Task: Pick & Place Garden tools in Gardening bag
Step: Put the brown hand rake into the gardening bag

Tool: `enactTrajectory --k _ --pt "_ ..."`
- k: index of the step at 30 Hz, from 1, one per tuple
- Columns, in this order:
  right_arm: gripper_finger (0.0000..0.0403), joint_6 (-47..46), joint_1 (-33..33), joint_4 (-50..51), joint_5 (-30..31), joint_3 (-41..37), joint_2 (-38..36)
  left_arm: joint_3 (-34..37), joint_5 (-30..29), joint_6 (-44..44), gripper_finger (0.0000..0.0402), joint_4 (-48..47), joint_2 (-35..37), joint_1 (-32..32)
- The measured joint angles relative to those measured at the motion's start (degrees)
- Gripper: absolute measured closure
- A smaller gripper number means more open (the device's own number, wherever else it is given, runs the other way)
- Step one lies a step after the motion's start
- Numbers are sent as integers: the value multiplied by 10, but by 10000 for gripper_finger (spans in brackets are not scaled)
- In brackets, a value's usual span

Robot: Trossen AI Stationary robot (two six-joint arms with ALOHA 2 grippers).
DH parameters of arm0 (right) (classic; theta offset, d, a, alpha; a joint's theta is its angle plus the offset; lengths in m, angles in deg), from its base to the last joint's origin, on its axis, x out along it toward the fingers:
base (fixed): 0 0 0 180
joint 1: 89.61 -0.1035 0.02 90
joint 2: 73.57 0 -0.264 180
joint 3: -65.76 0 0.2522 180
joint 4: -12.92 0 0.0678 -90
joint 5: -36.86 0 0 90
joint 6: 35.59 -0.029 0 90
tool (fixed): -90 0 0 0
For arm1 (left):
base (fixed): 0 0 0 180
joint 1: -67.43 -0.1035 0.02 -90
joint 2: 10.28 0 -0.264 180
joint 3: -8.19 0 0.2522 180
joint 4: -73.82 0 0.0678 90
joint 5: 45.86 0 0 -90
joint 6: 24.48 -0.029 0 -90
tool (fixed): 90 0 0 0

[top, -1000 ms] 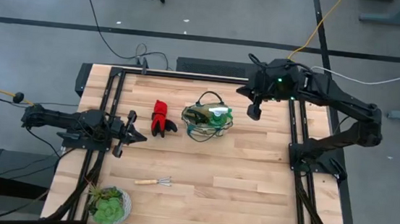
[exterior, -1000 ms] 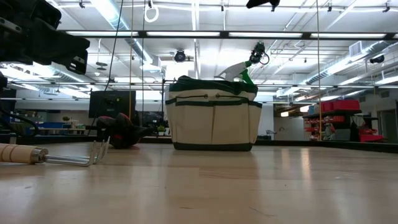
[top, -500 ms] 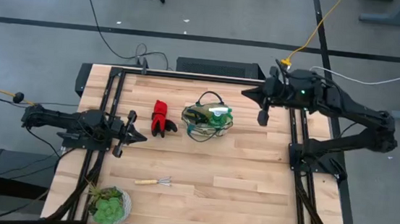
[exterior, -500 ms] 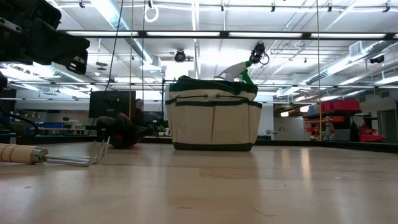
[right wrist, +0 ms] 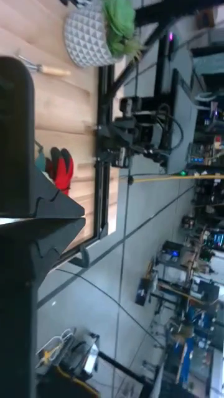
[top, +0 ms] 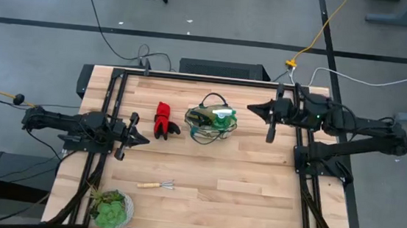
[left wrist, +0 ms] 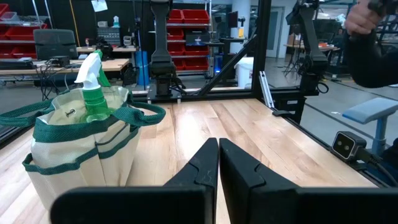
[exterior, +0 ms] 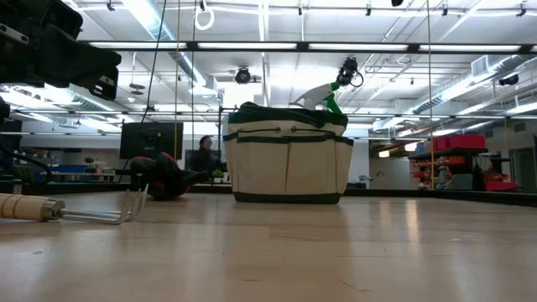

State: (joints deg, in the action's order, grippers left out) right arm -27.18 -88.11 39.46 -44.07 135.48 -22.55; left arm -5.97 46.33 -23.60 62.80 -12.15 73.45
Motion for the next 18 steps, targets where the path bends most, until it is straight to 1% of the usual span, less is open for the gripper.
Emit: enactTrajectory --k 8,18 --pt "403 22 -32 -117 6 -133 -49 0 0 0 381 0 0 0" --pt "403 7 -35 -175 8 -274 -139 0 0 0 381 0 0 0"
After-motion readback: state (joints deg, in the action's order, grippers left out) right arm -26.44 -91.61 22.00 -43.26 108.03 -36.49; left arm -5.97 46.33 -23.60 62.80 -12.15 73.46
